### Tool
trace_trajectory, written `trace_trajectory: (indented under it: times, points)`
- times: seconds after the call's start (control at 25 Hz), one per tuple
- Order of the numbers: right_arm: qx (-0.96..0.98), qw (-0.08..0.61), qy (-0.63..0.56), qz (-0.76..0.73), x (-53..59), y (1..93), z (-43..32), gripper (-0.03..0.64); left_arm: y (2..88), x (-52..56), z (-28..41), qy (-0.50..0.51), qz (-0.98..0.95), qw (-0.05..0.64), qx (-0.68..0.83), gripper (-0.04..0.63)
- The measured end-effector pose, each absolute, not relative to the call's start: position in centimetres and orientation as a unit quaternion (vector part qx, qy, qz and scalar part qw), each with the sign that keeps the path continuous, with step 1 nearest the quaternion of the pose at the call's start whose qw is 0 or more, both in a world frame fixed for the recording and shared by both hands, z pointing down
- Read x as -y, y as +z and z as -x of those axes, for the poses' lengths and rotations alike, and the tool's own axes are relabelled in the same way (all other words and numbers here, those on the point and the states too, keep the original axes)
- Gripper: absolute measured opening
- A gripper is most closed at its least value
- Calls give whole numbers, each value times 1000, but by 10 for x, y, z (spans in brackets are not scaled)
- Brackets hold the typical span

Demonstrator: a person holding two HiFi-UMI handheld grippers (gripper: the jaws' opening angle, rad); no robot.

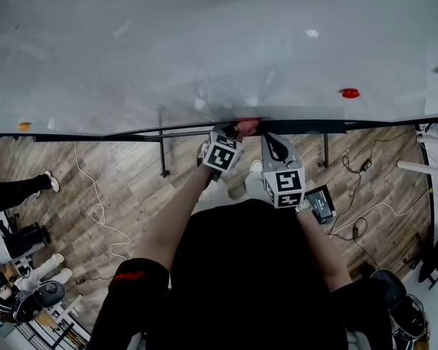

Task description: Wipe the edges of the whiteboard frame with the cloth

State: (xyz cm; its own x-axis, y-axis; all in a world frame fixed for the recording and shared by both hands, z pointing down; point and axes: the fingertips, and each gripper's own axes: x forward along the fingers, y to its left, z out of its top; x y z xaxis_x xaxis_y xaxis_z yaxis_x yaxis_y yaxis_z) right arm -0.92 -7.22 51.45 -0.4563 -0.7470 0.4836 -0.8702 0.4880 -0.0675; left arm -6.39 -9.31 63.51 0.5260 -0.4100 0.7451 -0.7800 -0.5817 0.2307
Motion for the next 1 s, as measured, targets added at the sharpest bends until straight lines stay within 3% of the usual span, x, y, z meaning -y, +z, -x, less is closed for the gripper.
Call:
trace_trajectory:
  times: [1.0]
  points:
    - [835, 195, 162, -489, 60, 517, 31, 2, 634, 88, 95, 339, -822, 278, 363, 46]
